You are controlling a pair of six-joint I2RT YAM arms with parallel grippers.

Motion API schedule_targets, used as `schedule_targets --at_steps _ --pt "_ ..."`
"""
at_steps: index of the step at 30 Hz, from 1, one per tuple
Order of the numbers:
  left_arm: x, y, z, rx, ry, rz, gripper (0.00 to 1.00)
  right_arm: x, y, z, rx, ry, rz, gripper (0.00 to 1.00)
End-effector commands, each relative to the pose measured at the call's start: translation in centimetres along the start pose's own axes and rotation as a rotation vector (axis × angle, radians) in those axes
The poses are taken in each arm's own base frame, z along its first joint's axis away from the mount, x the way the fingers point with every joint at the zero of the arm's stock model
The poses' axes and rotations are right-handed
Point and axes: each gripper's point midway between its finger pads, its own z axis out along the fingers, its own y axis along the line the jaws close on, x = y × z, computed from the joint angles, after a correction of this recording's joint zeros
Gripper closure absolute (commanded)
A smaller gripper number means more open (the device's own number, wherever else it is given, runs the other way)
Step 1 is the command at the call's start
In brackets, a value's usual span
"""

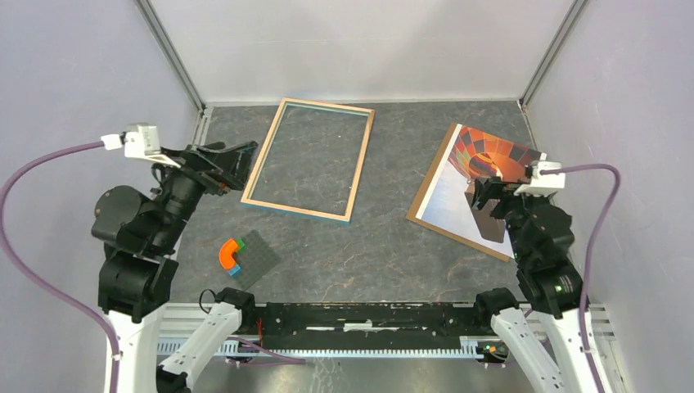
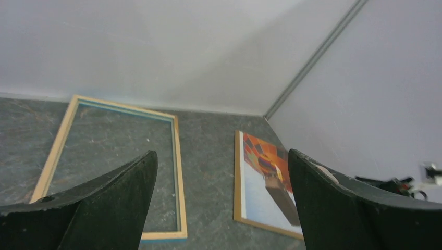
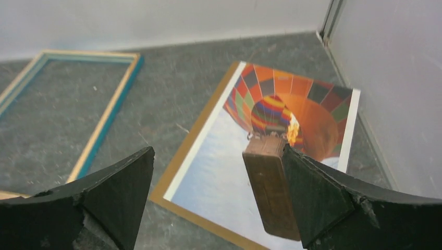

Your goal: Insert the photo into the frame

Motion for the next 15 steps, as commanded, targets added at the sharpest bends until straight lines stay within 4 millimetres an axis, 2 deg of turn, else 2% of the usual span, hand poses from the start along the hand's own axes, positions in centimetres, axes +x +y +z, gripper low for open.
schedule_targets --at_steps 1,3,6,9,12,15 --pt "5.0 -0.8 1.5 0.111 0.177 -0.035 0.0 4.1 -0.5 1.7 0.036 0.114 -0.05 0.02" --pt "7.4 -0.9 2.2 0.144 0.251 -0.105 0.0 6.7 -0.3 2.8 0.027 0.198 -0.084 0.02" --pt "12.2 0.0 3.4 0.13 0.397 -0.226 0.0 10.8 2.1 4.0 -0.127 0.317 -0.151 0.02" --pt "16.7 0.5 3.8 0.13 0.544 -0.284 0.0 14.7 3.2 4.6 -0.195 0.427 -0.148 0.02" --pt "19.8 0.7 3.4 0.125 0.621 -0.281 0.0 17.6 4.1 5.1 -0.241 0.472 -0.125 0.02" --pt "21.8 -0.1 2.4 0.157 0.664 -0.274 0.0 20.5 3.6 5.5 -0.212 0.541 -0.115 0.02"
